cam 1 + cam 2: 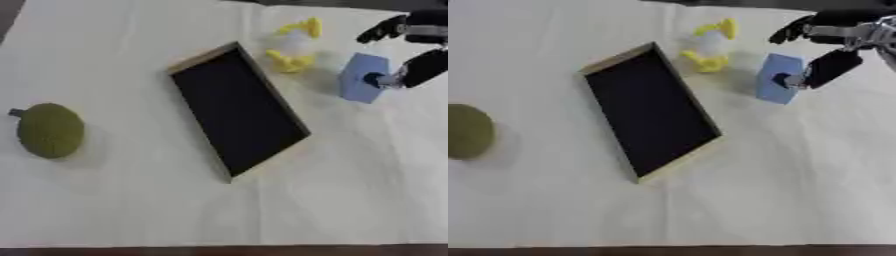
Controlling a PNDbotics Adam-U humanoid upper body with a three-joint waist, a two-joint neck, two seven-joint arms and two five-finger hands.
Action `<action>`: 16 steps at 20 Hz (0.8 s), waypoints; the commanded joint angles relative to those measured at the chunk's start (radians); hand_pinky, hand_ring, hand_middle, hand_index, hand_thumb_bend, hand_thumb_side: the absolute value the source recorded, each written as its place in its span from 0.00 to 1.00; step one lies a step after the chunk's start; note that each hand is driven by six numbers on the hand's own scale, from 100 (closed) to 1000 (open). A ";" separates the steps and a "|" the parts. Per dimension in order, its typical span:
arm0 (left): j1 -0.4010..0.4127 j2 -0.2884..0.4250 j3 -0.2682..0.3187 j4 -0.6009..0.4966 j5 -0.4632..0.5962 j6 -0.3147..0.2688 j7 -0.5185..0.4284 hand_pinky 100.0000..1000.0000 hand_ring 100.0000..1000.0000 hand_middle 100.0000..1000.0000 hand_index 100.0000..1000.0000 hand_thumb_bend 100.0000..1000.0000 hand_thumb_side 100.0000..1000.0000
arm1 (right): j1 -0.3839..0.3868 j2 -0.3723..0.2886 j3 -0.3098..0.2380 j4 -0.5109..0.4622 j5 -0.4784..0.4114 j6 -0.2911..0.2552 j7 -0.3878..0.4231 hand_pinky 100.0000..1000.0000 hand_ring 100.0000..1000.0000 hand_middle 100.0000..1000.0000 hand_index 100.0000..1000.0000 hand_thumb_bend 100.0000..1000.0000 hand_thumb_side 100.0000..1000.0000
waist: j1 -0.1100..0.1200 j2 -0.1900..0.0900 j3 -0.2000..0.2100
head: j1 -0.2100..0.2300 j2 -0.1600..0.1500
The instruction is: Pick up objects on the table and place them in the box.
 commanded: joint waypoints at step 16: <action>-0.010 0.009 0.007 -0.019 0.013 0.000 -0.012 0.93 0.85 0.63 0.85 0.00 0.56 | -0.012 -0.007 -0.026 0.060 0.089 -0.017 -0.036 0.95 0.96 0.90 0.97 0.28 0.49 | 0.007 -0.008 0.003 | -0.010 -0.014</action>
